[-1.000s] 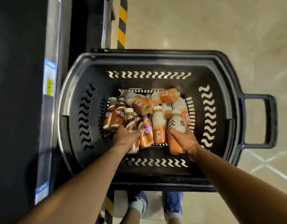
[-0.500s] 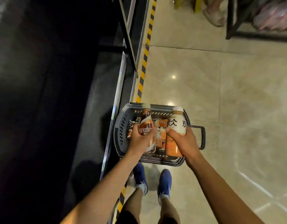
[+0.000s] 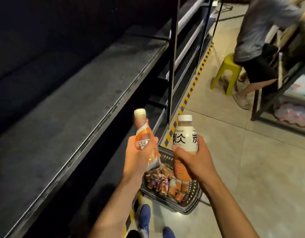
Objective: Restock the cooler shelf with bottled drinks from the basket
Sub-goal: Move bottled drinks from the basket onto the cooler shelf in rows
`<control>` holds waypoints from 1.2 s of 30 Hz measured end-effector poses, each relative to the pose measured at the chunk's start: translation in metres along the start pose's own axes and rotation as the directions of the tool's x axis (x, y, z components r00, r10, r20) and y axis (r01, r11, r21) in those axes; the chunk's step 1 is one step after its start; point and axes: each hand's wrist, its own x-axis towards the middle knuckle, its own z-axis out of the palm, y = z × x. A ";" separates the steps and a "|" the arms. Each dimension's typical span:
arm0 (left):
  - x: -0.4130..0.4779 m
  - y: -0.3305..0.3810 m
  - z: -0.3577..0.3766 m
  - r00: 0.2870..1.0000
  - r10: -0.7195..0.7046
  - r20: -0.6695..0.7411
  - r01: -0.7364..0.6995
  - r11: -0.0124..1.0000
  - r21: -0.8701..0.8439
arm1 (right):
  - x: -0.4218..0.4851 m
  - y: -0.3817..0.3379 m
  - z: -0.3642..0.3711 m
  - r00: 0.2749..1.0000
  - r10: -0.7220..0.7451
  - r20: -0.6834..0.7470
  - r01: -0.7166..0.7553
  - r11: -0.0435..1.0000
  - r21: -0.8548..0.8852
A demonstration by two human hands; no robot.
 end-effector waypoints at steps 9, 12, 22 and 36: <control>-0.108 0.041 -0.082 0.912 0.134 -0.389 -0.192 0.975 -0.114 | -0.058 -0.086 0.059 0.898 -0.283 0.336 0.261 0.959 0.109; -0.152 0.051 -0.116 0.847 0.182 -0.499 -0.276 0.953 -0.120 | -0.092 -0.108 0.092 0.819 -0.338 0.463 0.299 0.941 0.159; -0.326 0.023 -0.248 0.535 0.232 -0.812 -0.417 0.909 -0.015 | -0.275 -0.130 0.208 0.458 -0.337 0.822 0.218 0.940 0.264; -0.573 -0.057 -0.406 0.210 0.247 -0.946 -0.424 0.895 0.139 | -0.556 -0.085 0.309 0.143 -0.331 0.933 0.198 0.933 0.300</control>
